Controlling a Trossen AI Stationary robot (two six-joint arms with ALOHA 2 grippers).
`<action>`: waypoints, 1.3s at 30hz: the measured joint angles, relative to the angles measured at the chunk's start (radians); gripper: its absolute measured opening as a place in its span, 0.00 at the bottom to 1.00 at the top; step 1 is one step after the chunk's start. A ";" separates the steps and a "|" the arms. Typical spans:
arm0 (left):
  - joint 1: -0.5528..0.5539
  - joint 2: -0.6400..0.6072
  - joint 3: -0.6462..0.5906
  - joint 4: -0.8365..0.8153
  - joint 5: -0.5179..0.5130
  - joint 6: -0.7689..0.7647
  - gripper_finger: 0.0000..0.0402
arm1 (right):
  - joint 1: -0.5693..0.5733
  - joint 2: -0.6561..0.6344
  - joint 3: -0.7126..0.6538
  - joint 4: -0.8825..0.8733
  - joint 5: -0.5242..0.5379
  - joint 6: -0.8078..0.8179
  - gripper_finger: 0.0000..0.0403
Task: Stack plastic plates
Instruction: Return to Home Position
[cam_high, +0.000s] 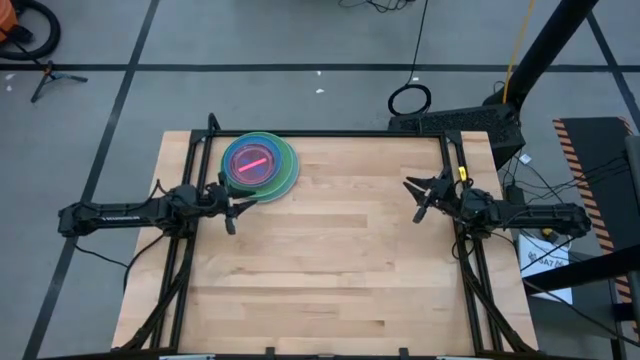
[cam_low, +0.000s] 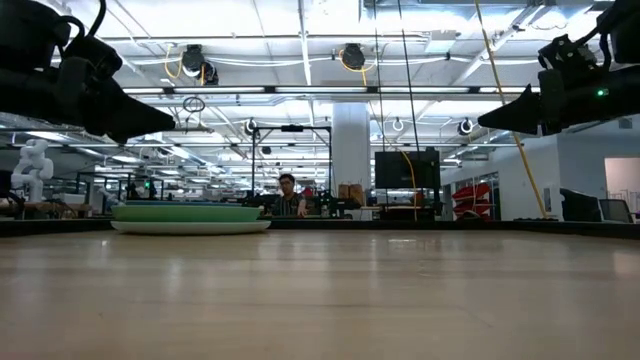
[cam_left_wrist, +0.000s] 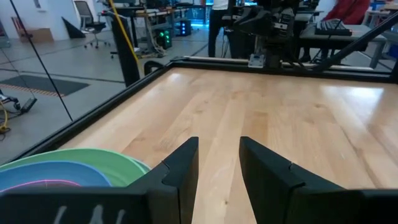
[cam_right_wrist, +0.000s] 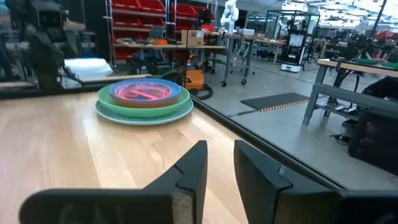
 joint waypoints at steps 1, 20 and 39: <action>0.000 0.000 0.000 0.000 0.000 -0.001 0.31 | 0.000 0.001 0.000 0.000 0.000 -0.005 0.18; 0.000 0.000 0.001 0.000 0.000 -0.003 0.31 | 0.000 0.000 0.000 0.014 -0.013 0.002 0.18; 0.000 0.000 0.001 0.000 0.000 -0.003 0.31 | 0.000 0.000 0.000 0.016 -0.013 0.003 0.18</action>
